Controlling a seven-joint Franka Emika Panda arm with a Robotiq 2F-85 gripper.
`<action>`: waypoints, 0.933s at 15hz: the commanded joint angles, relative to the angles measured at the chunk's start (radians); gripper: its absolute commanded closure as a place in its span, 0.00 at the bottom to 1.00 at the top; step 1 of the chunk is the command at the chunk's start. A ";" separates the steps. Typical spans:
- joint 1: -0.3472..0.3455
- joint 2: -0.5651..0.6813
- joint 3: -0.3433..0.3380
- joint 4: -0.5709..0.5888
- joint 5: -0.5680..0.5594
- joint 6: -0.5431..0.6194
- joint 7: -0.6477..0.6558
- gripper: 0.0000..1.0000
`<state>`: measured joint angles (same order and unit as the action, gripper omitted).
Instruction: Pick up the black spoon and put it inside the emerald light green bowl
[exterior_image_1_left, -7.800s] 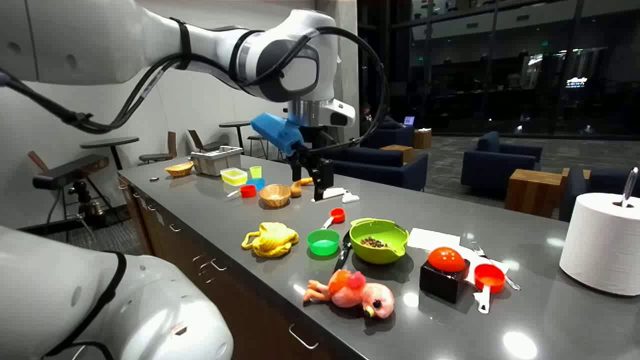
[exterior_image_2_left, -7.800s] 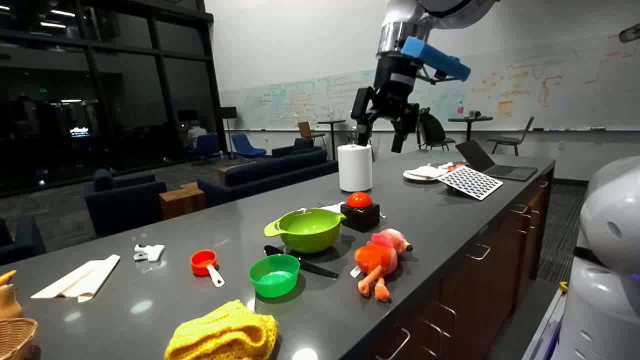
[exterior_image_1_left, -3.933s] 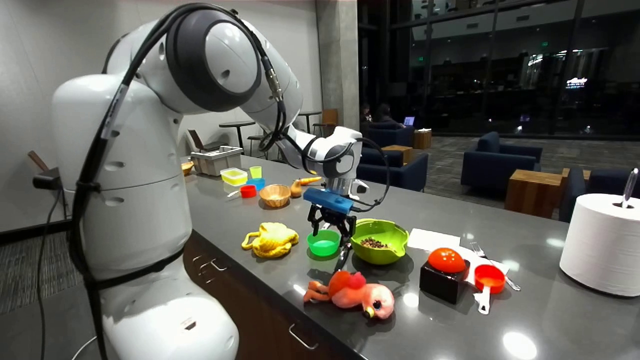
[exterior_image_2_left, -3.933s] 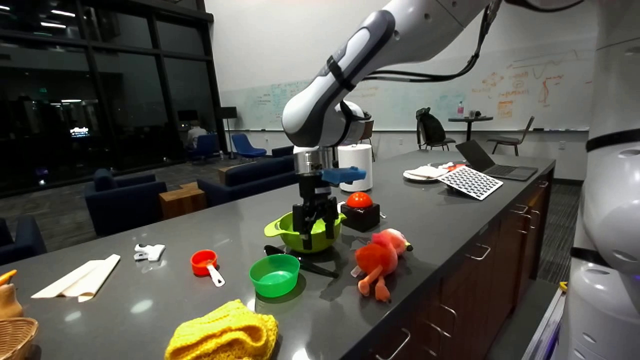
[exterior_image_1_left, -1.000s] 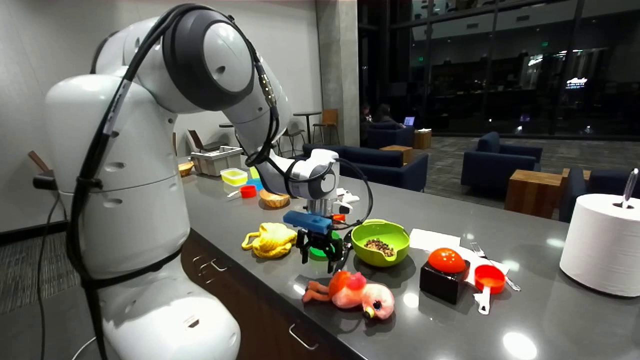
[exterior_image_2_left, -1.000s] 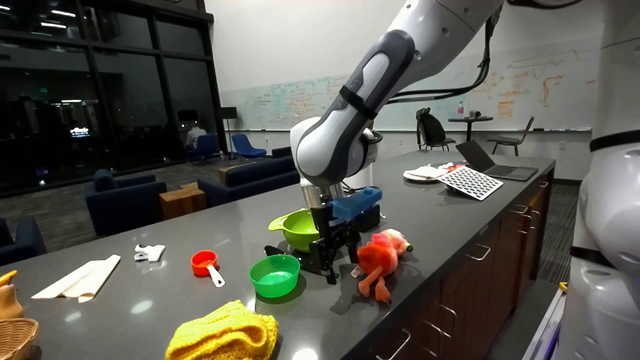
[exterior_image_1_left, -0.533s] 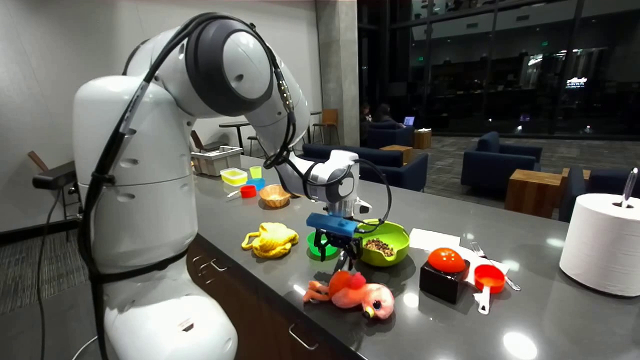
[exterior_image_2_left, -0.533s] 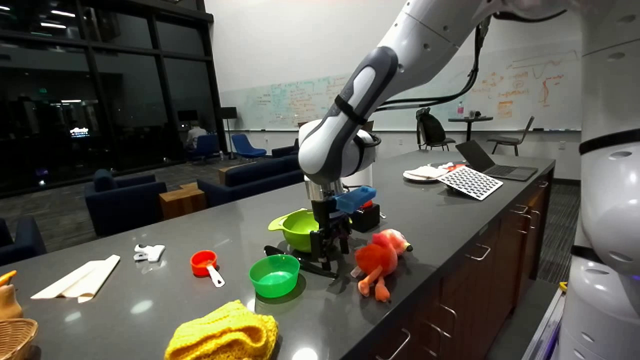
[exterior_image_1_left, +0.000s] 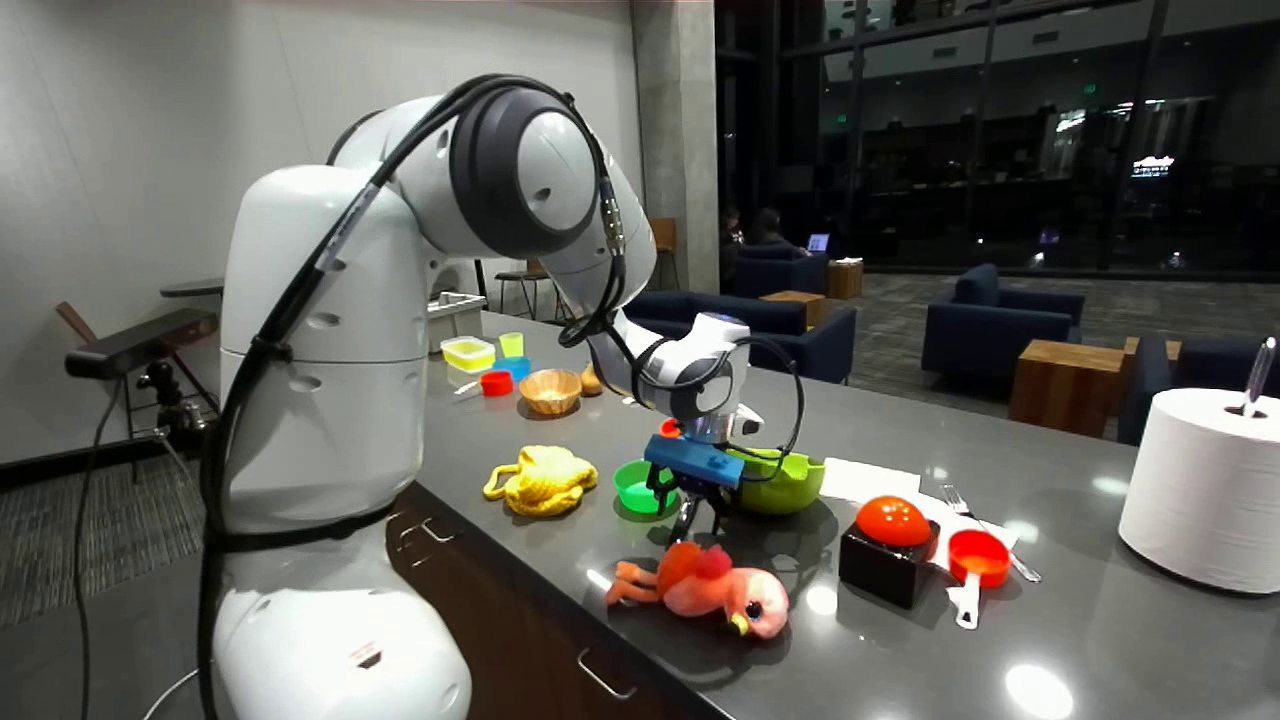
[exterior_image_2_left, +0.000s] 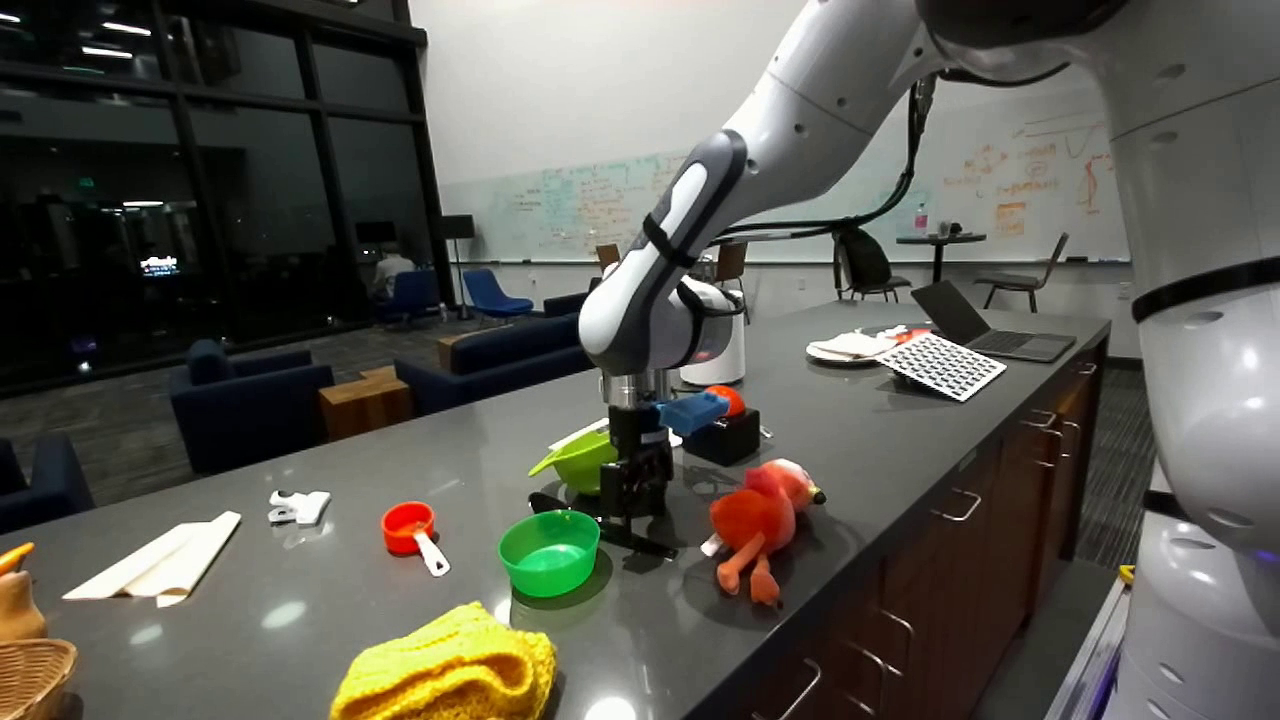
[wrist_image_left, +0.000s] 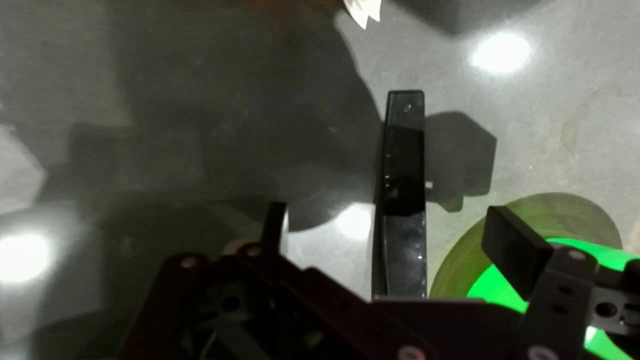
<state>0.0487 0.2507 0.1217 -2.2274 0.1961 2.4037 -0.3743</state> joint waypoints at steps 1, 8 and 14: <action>-0.039 0.038 0.038 0.039 0.081 0.025 -0.099 0.00; -0.055 0.053 0.076 0.055 0.154 0.023 -0.163 0.00; -0.052 0.046 0.087 0.048 0.155 0.021 -0.154 0.30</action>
<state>0.0110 0.2987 0.1918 -2.1816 0.3252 2.4190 -0.5050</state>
